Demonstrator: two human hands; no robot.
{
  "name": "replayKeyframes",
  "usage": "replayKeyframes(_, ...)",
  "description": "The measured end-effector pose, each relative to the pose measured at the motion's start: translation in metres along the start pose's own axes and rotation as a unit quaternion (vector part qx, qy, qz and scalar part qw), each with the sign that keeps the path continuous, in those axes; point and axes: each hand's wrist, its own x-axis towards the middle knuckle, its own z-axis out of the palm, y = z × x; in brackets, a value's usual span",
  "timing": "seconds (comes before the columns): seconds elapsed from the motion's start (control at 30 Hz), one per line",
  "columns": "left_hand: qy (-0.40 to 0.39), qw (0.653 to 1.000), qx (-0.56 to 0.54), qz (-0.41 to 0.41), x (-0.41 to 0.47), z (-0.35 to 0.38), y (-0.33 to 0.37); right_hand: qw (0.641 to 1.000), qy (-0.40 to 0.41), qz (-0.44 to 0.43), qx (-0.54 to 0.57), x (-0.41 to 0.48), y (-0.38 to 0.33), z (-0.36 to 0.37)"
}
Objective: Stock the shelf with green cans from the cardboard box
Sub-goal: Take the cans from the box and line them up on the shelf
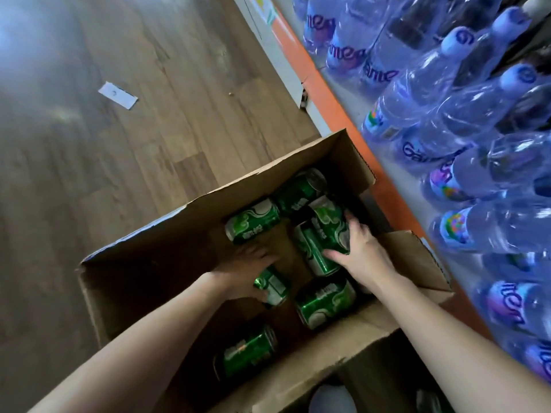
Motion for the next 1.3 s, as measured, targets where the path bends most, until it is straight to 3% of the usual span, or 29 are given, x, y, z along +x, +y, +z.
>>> replayKeyframes(0.43, -0.044, 0.999, 0.018, 0.004, 0.024, 0.008, -0.007, 0.998, 0.058, 0.0, -0.003, 0.018, 0.006, 0.013)
replayKeyframes(0.77, -0.01, 0.994, -0.085, -0.07, -0.025, 0.005, -0.003, 0.999, 0.004, 0.045, 0.026, -0.021, -0.005, 0.002)
replayKeyframes(0.9, 0.035, 0.994, -0.049, -0.089, -0.073, -0.024, 0.016, 0.998, -0.019, 0.042, 0.044, -0.069, -0.015, -0.023)
replayKeyframes(1.07, 0.025, 0.996, -0.029, -0.082, -0.142, -0.076, 0.044, 0.997, -0.035, 0.021, 0.066, -0.136, -0.038, -0.077)
replayKeyframes(1.3, 0.08, 0.994, -0.037, -0.071, -0.237, -0.183, 0.083, 0.997, -0.022, -0.019, 0.077, -0.224, -0.08, -0.175)
